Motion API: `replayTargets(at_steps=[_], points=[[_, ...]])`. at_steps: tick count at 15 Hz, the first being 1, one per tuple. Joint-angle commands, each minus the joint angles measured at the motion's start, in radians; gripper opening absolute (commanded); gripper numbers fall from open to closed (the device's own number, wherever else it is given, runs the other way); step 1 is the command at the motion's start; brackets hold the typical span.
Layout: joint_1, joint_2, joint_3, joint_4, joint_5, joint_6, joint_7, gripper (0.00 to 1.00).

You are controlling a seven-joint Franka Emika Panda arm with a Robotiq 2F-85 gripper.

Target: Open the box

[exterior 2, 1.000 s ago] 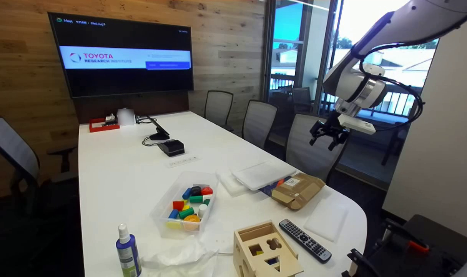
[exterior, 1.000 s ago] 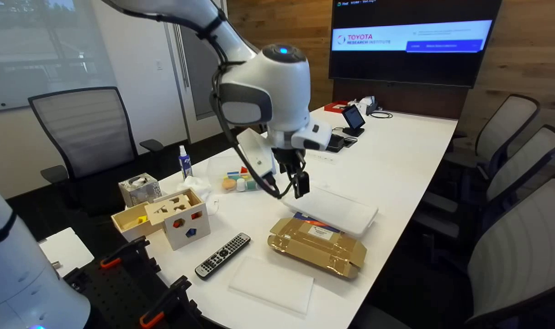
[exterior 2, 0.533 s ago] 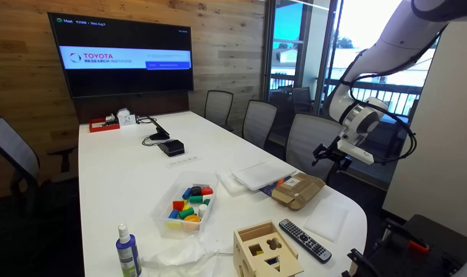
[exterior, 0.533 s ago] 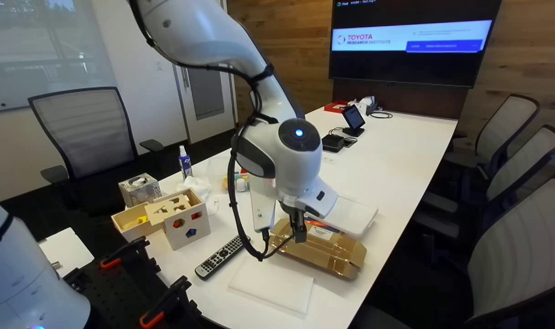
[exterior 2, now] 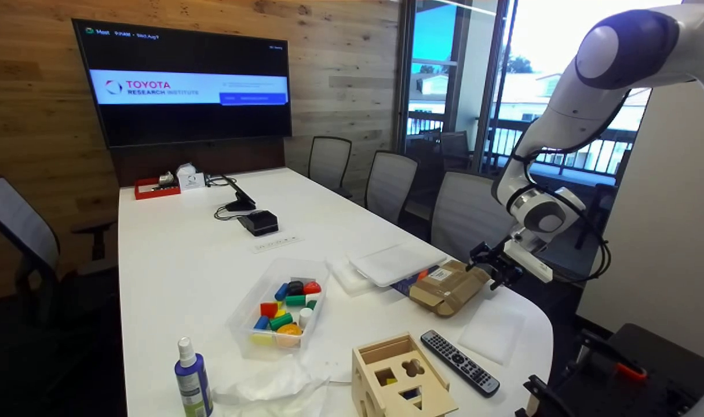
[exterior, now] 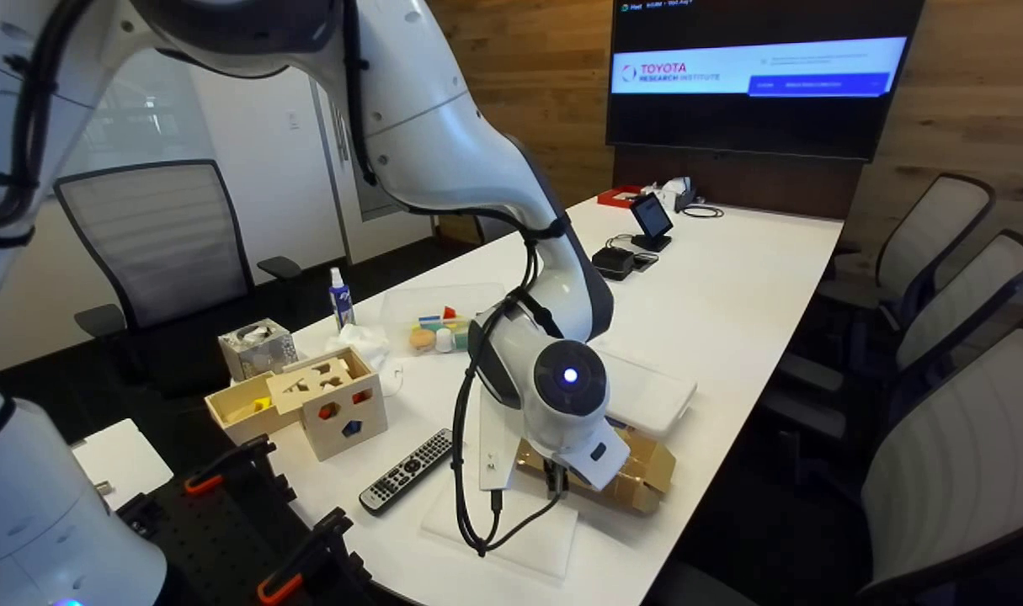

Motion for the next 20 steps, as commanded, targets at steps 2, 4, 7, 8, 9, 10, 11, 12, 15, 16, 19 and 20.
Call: replayTargets(at_steps=[2,4,7,8,9,10,11,12,15,16,19,20], points=[[-0.013,0.11,-0.002,0.113,0.099,-0.045,-0.062,1.0],[-0.01,0.139,-0.005,0.145,0.124,-0.054,-0.064,1.0],[-0.005,0.179,-0.01,0.185,0.147,-0.063,-0.067,1.0],[-0.006,0.188,-0.01,0.194,0.153,-0.067,-0.068,1.0],[-0.006,0.196,-0.011,0.203,0.159,-0.07,-0.068,1.0],[-0.006,0.204,-0.012,0.21,0.163,-0.072,-0.068,1.0],[-0.006,0.212,-0.013,0.218,0.168,-0.075,-0.07,1.0],[-0.006,0.216,-0.014,0.223,0.171,-0.079,-0.07,0.81],[-0.004,0.225,-0.016,0.232,0.181,-0.081,-0.075,0.58],[-0.004,0.224,-0.017,0.231,0.185,-0.082,-0.077,0.51],[-0.002,0.215,-0.026,0.223,0.198,-0.084,-0.083,0.35],[-0.001,0.208,-0.03,0.216,0.197,-0.082,-0.085,0.31]])
